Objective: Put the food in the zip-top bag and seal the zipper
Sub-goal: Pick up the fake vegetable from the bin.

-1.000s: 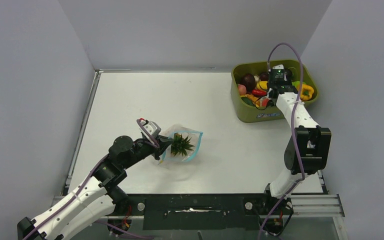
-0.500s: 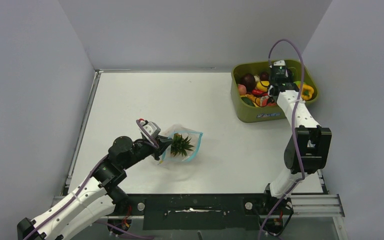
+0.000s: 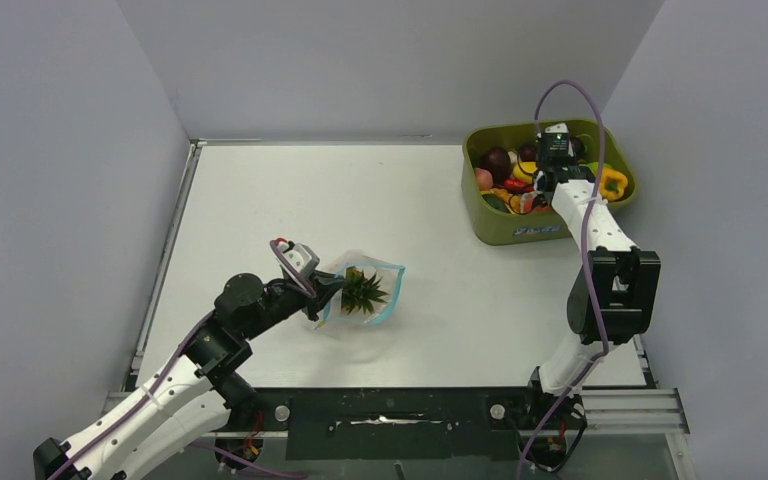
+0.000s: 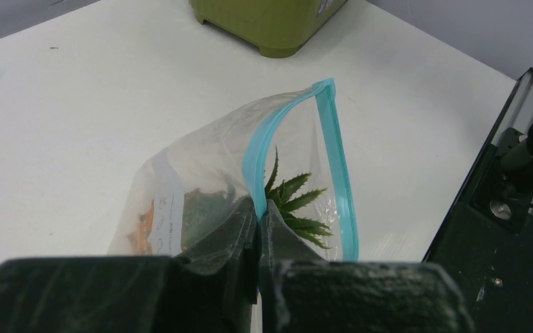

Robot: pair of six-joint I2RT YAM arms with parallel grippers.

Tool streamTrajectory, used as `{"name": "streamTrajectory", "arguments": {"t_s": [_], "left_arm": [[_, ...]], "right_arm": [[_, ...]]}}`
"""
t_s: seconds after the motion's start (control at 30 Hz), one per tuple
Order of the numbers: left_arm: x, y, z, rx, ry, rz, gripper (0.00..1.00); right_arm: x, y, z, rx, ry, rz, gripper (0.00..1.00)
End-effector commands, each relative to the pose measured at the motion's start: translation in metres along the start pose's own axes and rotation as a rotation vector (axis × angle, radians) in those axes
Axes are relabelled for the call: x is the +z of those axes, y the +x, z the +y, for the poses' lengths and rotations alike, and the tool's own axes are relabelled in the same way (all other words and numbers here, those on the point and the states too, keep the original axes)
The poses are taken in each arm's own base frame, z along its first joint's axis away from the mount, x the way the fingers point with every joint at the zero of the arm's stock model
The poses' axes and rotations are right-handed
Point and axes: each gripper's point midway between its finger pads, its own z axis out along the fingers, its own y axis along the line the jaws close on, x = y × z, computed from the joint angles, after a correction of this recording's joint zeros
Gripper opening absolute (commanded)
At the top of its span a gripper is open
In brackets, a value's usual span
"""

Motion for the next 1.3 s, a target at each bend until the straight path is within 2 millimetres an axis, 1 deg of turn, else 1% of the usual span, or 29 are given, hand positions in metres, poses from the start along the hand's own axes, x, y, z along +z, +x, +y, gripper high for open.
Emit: {"name": "streamTrajectory", "arguments": {"t_s": [0.0, 0.17, 0.33, 0.4, 0.63, 0.7, 0.8, 1.03, 1.27], "left_arm": [[-0.002, -0.016, -0.004, 0.018, 0.018, -0.054, 0.00], [-0.002, -0.016, -0.003, 0.020, 0.018, -0.054, 0.00], [-0.002, -0.015, -0.003, 0.018, 0.017, -0.052, 0.00], [-0.002, -0.016, -0.003, 0.019, 0.016, -0.053, 0.00], [-0.003, -0.016, -0.002, 0.022, 0.012, -0.055, 0.00], [-0.004, -0.016, -0.002, 0.022, 0.011, -0.055, 0.00], [-0.004, -0.017, -0.002, 0.023, 0.008, -0.057, 0.00], [-0.004, -0.017, -0.001, 0.022, 0.007, -0.059, 0.00], [-0.004, -0.016, -0.001, 0.021, 0.009, -0.059, 0.00]], "right_arm": [[-0.007, -0.015, -0.017, 0.043, 0.041, -0.044, 0.19], [-0.012, -0.016, -0.021, 0.054, 0.045, -0.051, 0.11], [-0.019, -0.019, -0.019, 0.055, 0.044, -0.056, 0.02], [-0.022, -0.020, -0.020, 0.058, 0.047, -0.056, 0.00], [-0.044, -0.028, -0.025, 0.105, 0.041, -0.088, 0.00], [-0.055, -0.032, -0.029, 0.127, 0.038, -0.110, 0.00], [-0.068, -0.038, -0.030, 0.147, 0.013, -0.145, 0.00], [-0.097, -0.043, -0.037, 0.174, -0.015, -0.194, 0.00], [-0.129, -0.052, -0.043, 0.191, -0.035, -0.252, 0.00]]}}
